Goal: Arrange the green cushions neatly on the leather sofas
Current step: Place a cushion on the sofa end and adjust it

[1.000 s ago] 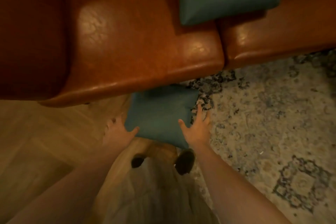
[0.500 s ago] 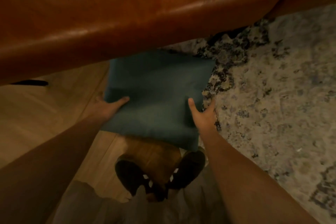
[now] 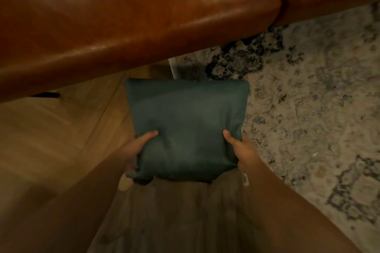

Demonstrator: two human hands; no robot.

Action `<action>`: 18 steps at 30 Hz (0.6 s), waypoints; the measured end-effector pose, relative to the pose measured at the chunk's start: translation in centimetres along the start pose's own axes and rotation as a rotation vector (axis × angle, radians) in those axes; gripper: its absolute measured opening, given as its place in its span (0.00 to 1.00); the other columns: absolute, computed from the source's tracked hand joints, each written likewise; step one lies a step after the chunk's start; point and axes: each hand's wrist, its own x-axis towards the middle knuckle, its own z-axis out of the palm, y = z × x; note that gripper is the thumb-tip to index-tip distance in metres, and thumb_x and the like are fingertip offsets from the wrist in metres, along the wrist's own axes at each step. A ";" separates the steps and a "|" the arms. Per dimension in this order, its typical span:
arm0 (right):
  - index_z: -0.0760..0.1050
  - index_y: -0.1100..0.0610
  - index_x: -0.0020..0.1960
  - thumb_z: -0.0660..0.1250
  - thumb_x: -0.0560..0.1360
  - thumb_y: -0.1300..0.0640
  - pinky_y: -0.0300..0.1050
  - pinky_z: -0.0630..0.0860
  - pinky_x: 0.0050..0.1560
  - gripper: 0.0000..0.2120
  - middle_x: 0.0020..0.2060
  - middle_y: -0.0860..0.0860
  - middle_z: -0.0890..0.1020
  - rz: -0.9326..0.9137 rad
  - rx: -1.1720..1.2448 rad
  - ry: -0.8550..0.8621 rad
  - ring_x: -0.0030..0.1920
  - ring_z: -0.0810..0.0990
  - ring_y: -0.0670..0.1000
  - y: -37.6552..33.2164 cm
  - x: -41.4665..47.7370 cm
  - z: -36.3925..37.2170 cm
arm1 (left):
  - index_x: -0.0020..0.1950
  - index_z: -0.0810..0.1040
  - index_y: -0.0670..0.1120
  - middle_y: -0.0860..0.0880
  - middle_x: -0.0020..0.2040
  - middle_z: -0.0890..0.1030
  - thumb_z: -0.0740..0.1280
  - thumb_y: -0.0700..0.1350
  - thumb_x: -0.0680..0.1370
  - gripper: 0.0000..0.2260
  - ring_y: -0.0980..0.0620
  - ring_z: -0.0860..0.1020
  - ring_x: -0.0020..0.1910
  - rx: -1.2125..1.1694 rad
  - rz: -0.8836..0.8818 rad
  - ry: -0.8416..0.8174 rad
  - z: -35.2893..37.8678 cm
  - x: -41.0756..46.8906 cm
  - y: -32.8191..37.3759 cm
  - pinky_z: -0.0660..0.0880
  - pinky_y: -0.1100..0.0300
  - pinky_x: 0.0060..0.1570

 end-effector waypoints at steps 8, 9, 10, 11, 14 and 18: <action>0.85 0.55 0.61 0.87 0.59 0.43 0.61 0.78 0.68 0.34 0.58 0.55 0.88 0.058 0.135 -0.118 0.59 0.86 0.59 -4.5 -12.2 -5.6 | 0.66 0.79 0.59 0.56 0.60 0.86 0.81 0.56 0.71 0.25 0.49 0.85 0.58 -0.129 0.179 0.020 2.0 -14.7 -1.7 0.83 0.44 0.53; 0.86 0.56 0.60 0.83 0.64 0.49 0.62 0.78 0.68 0.26 0.58 0.56 0.88 0.055 0.162 -0.112 0.59 0.85 0.60 -5.8 -13.9 -5.8 | 0.68 0.78 0.60 0.56 0.62 0.85 0.82 0.57 0.70 0.27 0.50 0.84 0.59 -0.135 0.210 0.016 1.8 -16.5 -1.1 0.83 0.42 0.55; 0.86 0.56 0.58 0.79 0.65 0.52 0.62 0.77 0.68 0.22 0.57 0.57 0.88 0.060 0.187 -0.090 0.60 0.85 0.61 -7.3 -15.8 -5.9 | 0.71 0.77 0.59 0.56 0.64 0.84 0.83 0.59 0.69 0.32 0.49 0.83 0.62 -0.144 0.242 0.001 1.4 -18.5 -0.5 0.83 0.40 0.56; 0.86 0.56 0.57 0.76 0.64 0.52 0.61 0.78 0.67 0.22 0.55 0.57 0.88 0.054 0.228 -0.071 0.60 0.84 0.62 -8.6 -17.2 -5.9 | 0.73 0.75 0.59 0.56 0.66 0.83 0.83 0.60 0.68 0.35 0.48 0.81 0.65 -0.167 0.272 -0.006 1.2 -20.2 0.2 0.82 0.39 0.57; 0.84 0.55 0.48 0.68 0.70 0.46 0.53 0.76 0.59 0.15 0.49 0.55 0.86 0.003 0.393 -0.039 0.58 0.80 0.59 -13.3 -22.3 -6.3 | 0.73 0.74 0.59 0.57 0.64 0.84 0.78 0.63 0.70 0.34 0.50 0.80 0.65 -0.253 0.352 -0.028 0.7 -26.1 2.1 0.82 0.42 0.57; 0.90 0.49 0.51 0.62 0.78 0.31 0.58 0.76 0.69 0.26 0.56 0.55 0.88 -0.069 0.440 -0.086 0.62 0.82 0.60 -19.8 -29.4 -6.9 | 0.71 0.73 0.61 0.56 0.66 0.78 0.69 0.79 0.64 0.41 0.51 0.79 0.57 -0.276 0.387 -0.061 -0.4 -35.2 5.4 0.83 0.44 0.50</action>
